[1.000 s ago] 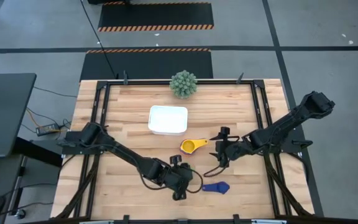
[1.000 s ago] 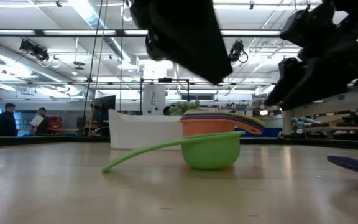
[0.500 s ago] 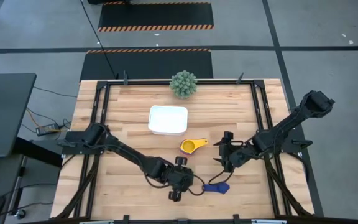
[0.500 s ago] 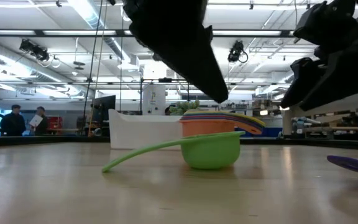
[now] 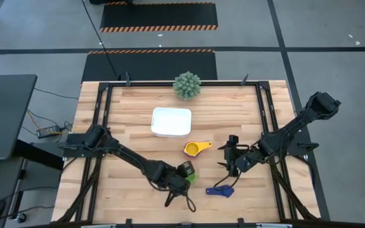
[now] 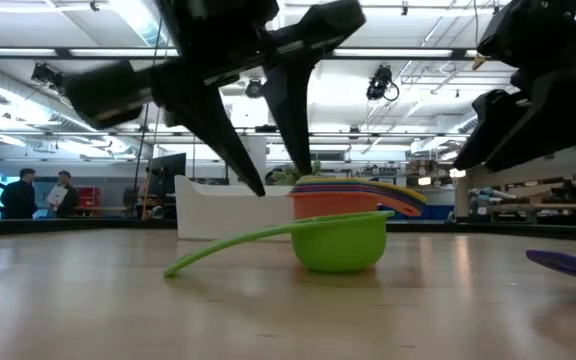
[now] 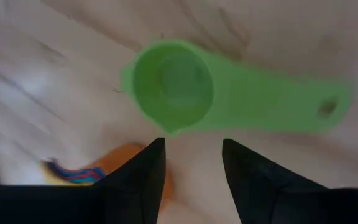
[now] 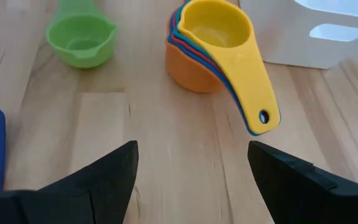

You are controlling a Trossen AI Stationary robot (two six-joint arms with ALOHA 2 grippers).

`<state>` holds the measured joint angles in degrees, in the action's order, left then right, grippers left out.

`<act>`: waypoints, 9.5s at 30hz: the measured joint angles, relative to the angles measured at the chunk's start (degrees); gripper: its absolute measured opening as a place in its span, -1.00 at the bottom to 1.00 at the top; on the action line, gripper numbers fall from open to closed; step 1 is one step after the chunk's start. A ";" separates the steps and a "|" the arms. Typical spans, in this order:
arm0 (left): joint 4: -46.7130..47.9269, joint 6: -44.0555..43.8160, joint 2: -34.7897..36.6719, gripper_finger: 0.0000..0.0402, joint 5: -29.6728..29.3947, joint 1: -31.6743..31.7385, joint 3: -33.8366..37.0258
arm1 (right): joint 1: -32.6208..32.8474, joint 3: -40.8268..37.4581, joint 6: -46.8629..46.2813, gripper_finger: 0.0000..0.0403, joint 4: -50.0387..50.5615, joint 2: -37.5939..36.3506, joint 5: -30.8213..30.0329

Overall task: Nest measuring cups in basket
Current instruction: Stack the green nesting cup on the yellow nesting cup, then stack the blue nesting cup on the green nesting cup

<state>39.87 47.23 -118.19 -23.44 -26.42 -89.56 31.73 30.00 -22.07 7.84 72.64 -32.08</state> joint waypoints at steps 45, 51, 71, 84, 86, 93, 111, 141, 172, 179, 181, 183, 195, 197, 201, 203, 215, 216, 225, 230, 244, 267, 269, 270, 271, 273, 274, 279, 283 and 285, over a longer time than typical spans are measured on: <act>-1.40 53.75 -3.97 -0.44 10.37 4.31 0.08 | 0.10 0.04 -14.58 0.54 -6.63 0.42 -4.55; -2.02 52.47 -4.70 -0.64 10.24 4.47 0.04 | 0.08 0.04 -13.72 0.54 -6.93 0.42 -4.50; -0.38 -7.01 -4.39 -0.89 9.57 3.65 -5.72 | 0.52 0.02 -13.75 0.54 3.53 -3.00 -1.05; 0.56 -62.36 -4.37 -0.90 5.34 5.35 -15.67 | 1.15 0.00 -19.86 0.54 13.06 -7.29 -1.28; 1.08 -68.69 -4.37 -0.90 5.24 6.93 -15.65 | 2.05 0.00 -22.09 0.54 15.74 -7.77 -1.46; 1.89 -80.29 -4.37 -0.90 6.85 12.23 -15.65 | 5.07 0.00 -23.04 0.54 20.09 -8.15 -4.41; 7.09 -87.64 -4.55 -0.90 10.76 16.38 -15.61 | 11.93 0.00 -21.70 0.54 18.77 -8.15 -5.86; 6.30 -76.70 -5.76 -0.44 4.69 10.21 -15.56 | 7.66 0.02 2.49 0.55 -0.70 -1.06 -8.46; 9.65 -73.60 -2.12 -0.44 -5.62 2.89 -15.61 | -13.39 3.92 26.39 0.68 -13.24 10.76 10.85; 9.56 -73.62 -2.10 -0.44 -4.20 2.55 -15.61 | -15.73 8.67 29.57 0.59 -2.36 12.49 4.66; 9.61 -73.62 -2.10 -0.44 -4.15 2.46 -15.61 | -15.88 9.34 29.59 0.57 0.03 12.09 3.40; 9.64 -73.60 -2.10 -0.44 -4.10 2.41 -15.61 | -15.89 9.49 30.62 0.57 0.54 11.71 5.11; 9.76 -73.45 -2.08 -0.44 -4.11 2.44 -15.61 | -19.83 9.48 33.79 0.56 2.37 10.71 13.51; 9.79 -72.09 -2.08 -0.44 -4.12 2.16 -15.61 | -19.78 9.46 32.67 0.56 2.33 10.69 15.16; 9.84 -69.16 -2.08 -0.44 -6.79 1.50 -15.53 | -18.56 9.46 29.20 0.56 7.12 8.65 13.55; 8.45 -68.12 -1.92 -0.44 -7.45 1.22 -14.32 | -17.16 9.46 25.62 0.56 9.96 6.31 13.58; -11.76 -52.10 -2.46 -0.44 0.43 0.14 -4.90 | -3.83 9.42 0.80 0.56 18.28 -1.63 17.49; -12.73 -49.72 -2.55 -0.44 0.97 0.14 -4.23 | -2.62 9.35 -1.37 0.56 18.15 -1.52 18.09; -22.41 -34.43 -3.54 -0.44 2.44 0.07 -1.81 | 8.96 8.35 -19.99 0.56 18.77 -1.29 18.94; -27.26 -26.32 -6.58 -0.44 6.53 0.31 -1.62 | 16.61 8.32 -30.18 0.56 19.60 -1.28 12.63; -39.34 -13.53 -11.74 -0.44 3.89 -1.88 -1.90 | 28.19 8.33 -45.92 0.56 20.88 1.47 -2.82; -43.01 1.38 -15.32 -0.44 5.80 -0.27 -2.03 | 28.21 8.33 -43.56 0.56 17.67 3.26 -4.59; -42.98 1.17 -15.32 -0.45 5.96 0.10 -2.03 | 28.21 8.33 -42.46 0.56 16.30 3.26 -4.60; -42.92 1.14 -15.32 -0.46 6.37 0.33 -2.03 | 28.21 8.33 -42.11 0.56 15.87 3.26 -4.58; -42.80 1.16 -15.32 -0.48 7.01 0.56 -2.03 | 28.21 8.33 -41.94 0.56 15.65 3.26 -4.59; -42.35 1.15 -15.33 -0.51 8.62 0.96 -2.03 | 28.21 8.33 -41.79 0.56 15.53 3.26 -4.61; -42.39 0.98 -15.56 -0.54 9.20 1.23 -2.03 | 28.21 8.33 -41.79 0.56 15.53 3.26 -4.59; -42.28 0.85 -15.69 -0.74 11.99 1.73 -2.05 | 28.21 8.33 -41.79 0.56 15.53 3.24 -4.87; -42.07 -3.21 -15.76 -0.95 12.10 1.89 -2.05 | 28.21 8.33 -41.78 0.56 15.47 3.23 -5.75; -41.70 -6.23 -15.56 -0.95 11.69 1.82 -1.99 | 28.08 8.37 -40.56 0.56 15.44 3.23 -6.58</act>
<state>-1.83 41.00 -133.75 -11.75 -24.61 -91.55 59.82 38.37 -62.63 23.29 75.88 -38.65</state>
